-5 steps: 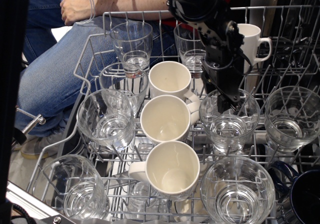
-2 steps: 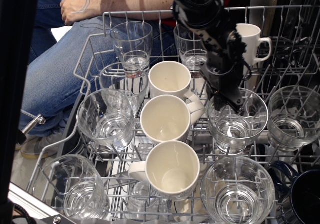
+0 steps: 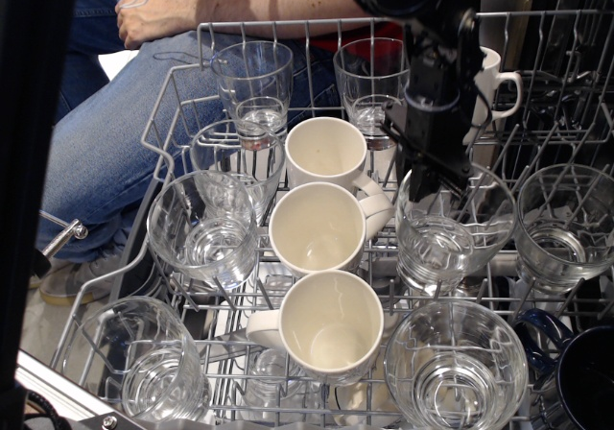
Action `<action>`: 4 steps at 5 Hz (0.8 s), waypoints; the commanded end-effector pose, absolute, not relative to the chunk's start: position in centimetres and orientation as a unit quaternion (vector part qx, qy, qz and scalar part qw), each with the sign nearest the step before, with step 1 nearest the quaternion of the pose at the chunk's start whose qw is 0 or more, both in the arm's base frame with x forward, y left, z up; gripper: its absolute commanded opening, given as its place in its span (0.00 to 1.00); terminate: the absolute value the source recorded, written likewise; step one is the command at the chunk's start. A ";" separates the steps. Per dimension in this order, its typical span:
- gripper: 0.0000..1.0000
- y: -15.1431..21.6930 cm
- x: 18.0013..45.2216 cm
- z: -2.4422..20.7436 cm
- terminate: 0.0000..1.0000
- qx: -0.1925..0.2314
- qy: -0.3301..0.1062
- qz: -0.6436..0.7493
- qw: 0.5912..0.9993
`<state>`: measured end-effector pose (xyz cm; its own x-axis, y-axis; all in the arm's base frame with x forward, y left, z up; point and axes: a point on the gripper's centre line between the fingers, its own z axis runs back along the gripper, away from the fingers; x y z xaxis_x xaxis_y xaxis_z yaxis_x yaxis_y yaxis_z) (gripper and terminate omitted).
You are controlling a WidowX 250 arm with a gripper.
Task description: Pick up glass cup
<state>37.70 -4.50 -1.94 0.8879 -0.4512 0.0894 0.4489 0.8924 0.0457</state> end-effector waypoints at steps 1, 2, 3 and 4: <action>0.00 -4.6 38.6 5.6 0.00 -0.032 -0.080 -0.247 0.965; 0.00 -4.5 37.2 6.7 0.00 -0.045 -0.089 -0.258 0.961; 0.00 -3.9 37.2 8.7 0.00 -0.063 -0.087 -0.280 0.954; 0.00 -3.6 37.1 9.4 0.00 -0.088 -0.109 -0.298 0.944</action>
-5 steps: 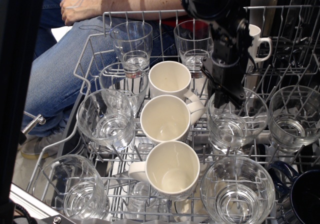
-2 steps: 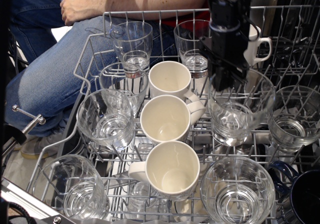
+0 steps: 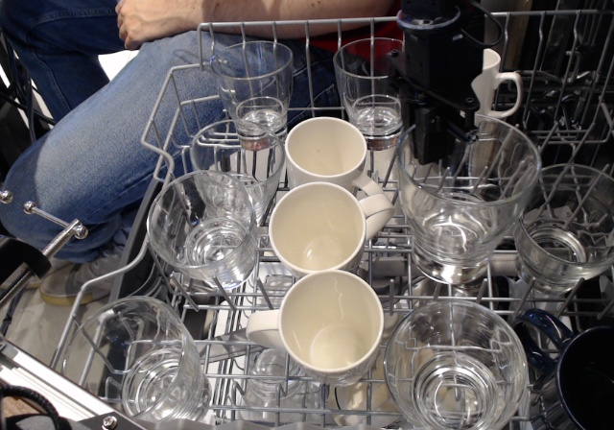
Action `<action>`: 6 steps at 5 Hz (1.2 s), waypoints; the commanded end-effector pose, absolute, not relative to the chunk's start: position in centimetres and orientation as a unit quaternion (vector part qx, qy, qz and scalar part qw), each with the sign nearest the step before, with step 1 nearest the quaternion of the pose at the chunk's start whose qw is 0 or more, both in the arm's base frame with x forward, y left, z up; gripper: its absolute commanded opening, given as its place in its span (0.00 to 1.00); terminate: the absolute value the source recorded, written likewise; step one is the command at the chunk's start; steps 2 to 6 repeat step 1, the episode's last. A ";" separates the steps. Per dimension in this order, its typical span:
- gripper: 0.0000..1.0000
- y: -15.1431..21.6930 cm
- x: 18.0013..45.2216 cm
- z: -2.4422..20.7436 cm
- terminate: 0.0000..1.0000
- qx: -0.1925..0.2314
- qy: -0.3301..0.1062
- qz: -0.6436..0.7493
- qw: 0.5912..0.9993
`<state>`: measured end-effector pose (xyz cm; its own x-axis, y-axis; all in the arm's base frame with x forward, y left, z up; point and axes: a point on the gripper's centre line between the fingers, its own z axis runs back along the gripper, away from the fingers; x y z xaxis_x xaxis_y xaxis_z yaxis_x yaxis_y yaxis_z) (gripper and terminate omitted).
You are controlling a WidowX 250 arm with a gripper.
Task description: Pick up glass cup
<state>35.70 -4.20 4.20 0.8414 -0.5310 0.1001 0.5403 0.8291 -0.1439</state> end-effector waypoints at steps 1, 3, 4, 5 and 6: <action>0.00 -3.5 36.9 9.2 1.00 -0.096 -0.140 -0.285 0.943; 0.00 -3.5 36.9 9.2 1.00 -0.096 -0.140 -0.285 0.943; 0.00 -3.5 36.9 9.2 1.00 -0.096 -0.140 -0.285 0.943; 0.00 -3.5 36.9 9.2 1.00 -0.096 -0.140 -0.285 0.943; 0.00 -3.5 36.9 9.2 1.00 -0.096 -0.140 -0.285 0.943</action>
